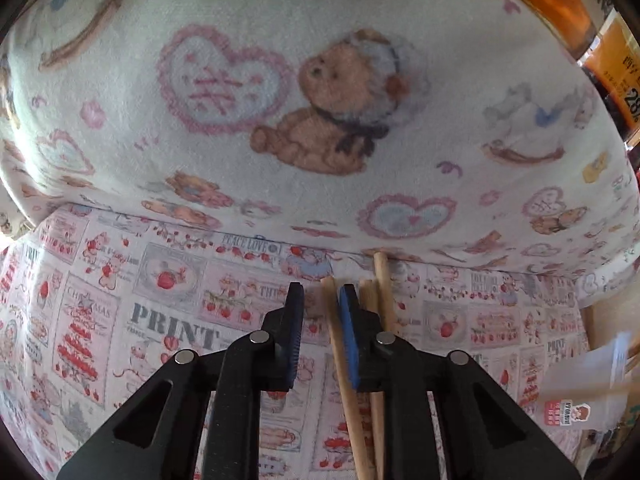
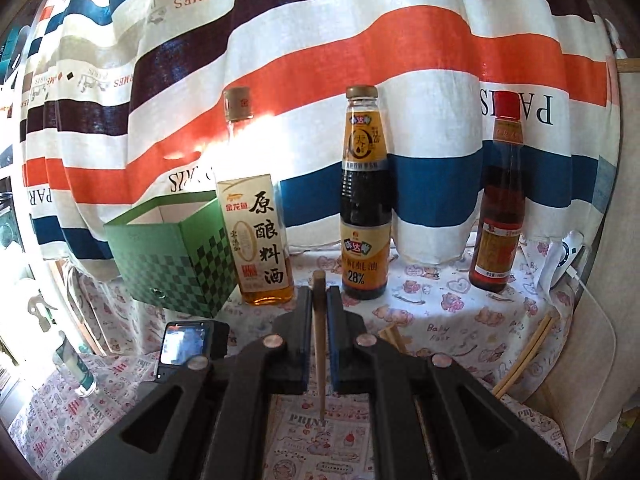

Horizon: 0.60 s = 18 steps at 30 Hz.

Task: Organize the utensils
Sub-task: 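Lift both held chopsticks and carry them over the clear cup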

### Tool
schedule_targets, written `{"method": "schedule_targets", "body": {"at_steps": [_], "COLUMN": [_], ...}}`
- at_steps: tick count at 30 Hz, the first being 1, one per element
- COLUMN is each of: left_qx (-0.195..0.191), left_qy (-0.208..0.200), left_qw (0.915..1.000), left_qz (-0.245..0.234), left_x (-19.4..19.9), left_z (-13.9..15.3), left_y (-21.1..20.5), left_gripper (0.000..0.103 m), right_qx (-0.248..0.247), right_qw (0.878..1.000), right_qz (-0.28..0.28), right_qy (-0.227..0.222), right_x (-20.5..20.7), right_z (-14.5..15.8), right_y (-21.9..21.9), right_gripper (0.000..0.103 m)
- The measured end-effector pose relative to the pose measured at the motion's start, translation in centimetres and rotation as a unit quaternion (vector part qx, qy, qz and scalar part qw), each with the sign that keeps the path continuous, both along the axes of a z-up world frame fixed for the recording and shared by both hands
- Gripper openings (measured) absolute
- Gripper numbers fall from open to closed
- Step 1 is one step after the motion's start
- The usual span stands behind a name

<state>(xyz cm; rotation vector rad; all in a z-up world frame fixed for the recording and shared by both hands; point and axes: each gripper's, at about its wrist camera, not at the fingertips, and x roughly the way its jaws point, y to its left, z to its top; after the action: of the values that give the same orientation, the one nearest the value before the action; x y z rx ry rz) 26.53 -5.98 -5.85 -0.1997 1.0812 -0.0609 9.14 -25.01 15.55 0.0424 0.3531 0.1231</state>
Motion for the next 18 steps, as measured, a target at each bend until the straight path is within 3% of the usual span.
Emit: {"method": "schedule_targets", "body": {"at_steps": [6,8,10,11,14,18], "left_qx": [0.047,0.056,0.028,0.017,0.042,0.025], "left_qy": [-0.011,-0.007,0.010,-0.001,-0.064,-0.126], "left_qw": [0.9988,0.9984,0.9995,0.9998,0.9971,0.9913], "left_qz": [0.003,0.005,-0.008,-0.009,-0.006,-0.029], "left_x": [0.5,0.3,-0.2,-0.8,-3.0,-5.9], "left_z": [-0.3,-0.5,0.1,1.0,4.9,10.1], "left_y": [-2.2,-3.4,-3.7,-3.6,-3.7,-3.9], "left_gripper": [0.014,0.008,0.006,0.006,0.006,0.006], "right_qx": [0.005,0.009,0.015,0.017,0.030,0.043], "right_qw": [1.000,1.000,1.000,1.000,0.999,0.999], "right_qz": [-0.007,-0.006,-0.004,-0.004,-0.010,-0.010], "right_qy": [0.001,-0.003,-0.007,-0.009,-0.011,-0.021], "right_x": [0.1,-0.1,-0.4,-0.4,-0.5,-1.3], "right_z": [0.1,0.3,0.6,0.7,0.9,1.6], "right_y": [-0.9,-1.2,-1.6,-1.8,-2.6,-3.5], "right_gripper": [0.006,0.006,0.006,0.006,0.006,0.006]}}
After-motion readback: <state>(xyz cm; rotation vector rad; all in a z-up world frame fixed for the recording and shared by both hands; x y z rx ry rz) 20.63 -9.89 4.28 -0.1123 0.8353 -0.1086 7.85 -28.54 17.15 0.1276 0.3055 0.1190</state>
